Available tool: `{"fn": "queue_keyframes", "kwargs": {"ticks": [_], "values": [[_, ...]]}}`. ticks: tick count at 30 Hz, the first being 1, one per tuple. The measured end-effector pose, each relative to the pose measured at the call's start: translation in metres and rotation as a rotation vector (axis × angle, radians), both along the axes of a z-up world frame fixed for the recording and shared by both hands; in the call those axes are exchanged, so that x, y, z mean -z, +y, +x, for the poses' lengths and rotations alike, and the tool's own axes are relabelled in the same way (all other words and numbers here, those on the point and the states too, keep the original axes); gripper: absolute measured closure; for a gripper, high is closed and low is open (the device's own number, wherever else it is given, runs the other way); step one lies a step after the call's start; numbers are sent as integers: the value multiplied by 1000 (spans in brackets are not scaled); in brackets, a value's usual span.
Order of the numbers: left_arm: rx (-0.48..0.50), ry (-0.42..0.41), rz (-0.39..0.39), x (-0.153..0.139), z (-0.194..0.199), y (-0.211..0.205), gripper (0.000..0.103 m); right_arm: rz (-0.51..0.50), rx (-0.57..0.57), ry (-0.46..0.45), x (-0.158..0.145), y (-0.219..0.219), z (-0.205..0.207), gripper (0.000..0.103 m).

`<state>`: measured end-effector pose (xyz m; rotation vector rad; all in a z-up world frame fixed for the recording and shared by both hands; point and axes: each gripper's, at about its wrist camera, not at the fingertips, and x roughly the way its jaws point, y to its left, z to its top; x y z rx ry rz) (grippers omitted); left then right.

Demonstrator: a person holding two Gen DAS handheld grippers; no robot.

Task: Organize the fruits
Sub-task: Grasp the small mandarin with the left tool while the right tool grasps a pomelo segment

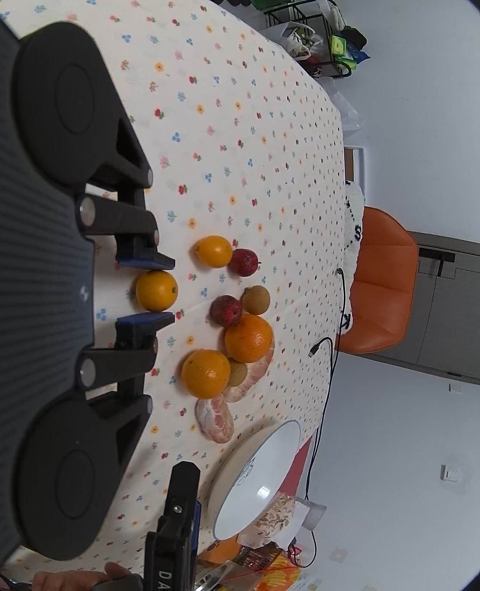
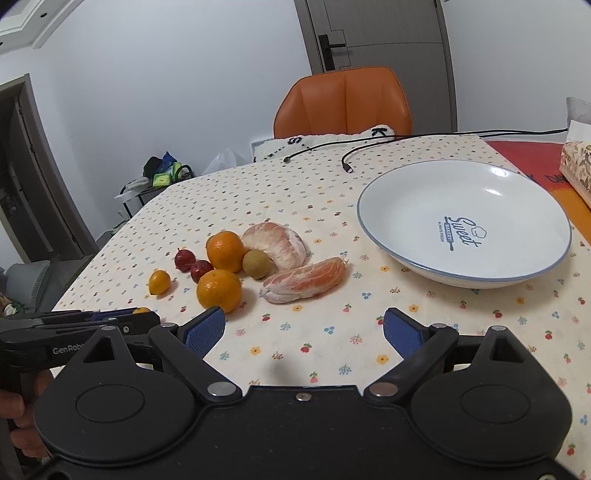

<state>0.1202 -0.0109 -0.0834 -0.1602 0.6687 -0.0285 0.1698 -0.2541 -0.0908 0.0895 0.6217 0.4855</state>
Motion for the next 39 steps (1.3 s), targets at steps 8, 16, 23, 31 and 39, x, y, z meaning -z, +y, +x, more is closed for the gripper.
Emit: {"fn": "queue_keyframes", "kwargs": {"ticks": [8, 16, 23, 31, 39], "values": [[-12, -2, -10, -2, 8, 5, 81, -23, -1, 0, 4, 6, 14, 10], [-32, -2, -22, -3, 9, 14, 80, -49, -12, 10, 7, 16, 29, 13], [-50, -4, -30, -3, 6, 24, 80, -92, -29, 16, 11, 30, 45, 13], [-60, 0, -29, -5, 7, 30, 81, -188, -59, -26, 14, 50, 54, 16], [-54, -7, -21, -9, 2, 26, 80, -195, -79, -40, 15, 52, 51, 37]]}}
